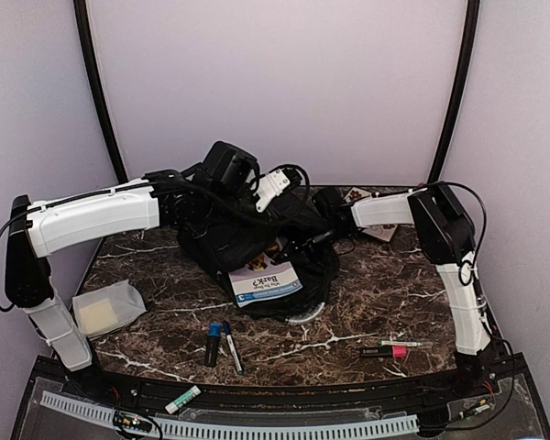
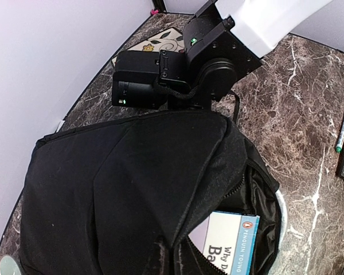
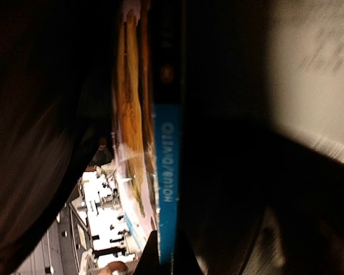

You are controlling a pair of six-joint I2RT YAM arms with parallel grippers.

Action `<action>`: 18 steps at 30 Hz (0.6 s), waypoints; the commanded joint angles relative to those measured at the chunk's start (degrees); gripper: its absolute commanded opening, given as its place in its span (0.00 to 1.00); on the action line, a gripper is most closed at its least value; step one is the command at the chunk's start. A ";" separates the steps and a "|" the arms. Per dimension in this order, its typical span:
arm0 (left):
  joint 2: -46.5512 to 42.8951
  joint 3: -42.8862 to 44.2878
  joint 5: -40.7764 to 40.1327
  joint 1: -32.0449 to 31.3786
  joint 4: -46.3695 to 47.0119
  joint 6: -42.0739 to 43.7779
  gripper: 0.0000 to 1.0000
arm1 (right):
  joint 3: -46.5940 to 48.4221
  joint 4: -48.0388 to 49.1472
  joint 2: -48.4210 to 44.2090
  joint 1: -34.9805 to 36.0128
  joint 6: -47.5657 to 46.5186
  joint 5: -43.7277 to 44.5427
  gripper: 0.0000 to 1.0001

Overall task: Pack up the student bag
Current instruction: Place the book in the largest pocket of the bag.

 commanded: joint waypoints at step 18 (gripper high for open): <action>-7.11 -3.84 0.34 -1.38 10.98 -0.91 0.00 | -8.20 6.25 -11.06 -2.25 1.39 12.34 0.62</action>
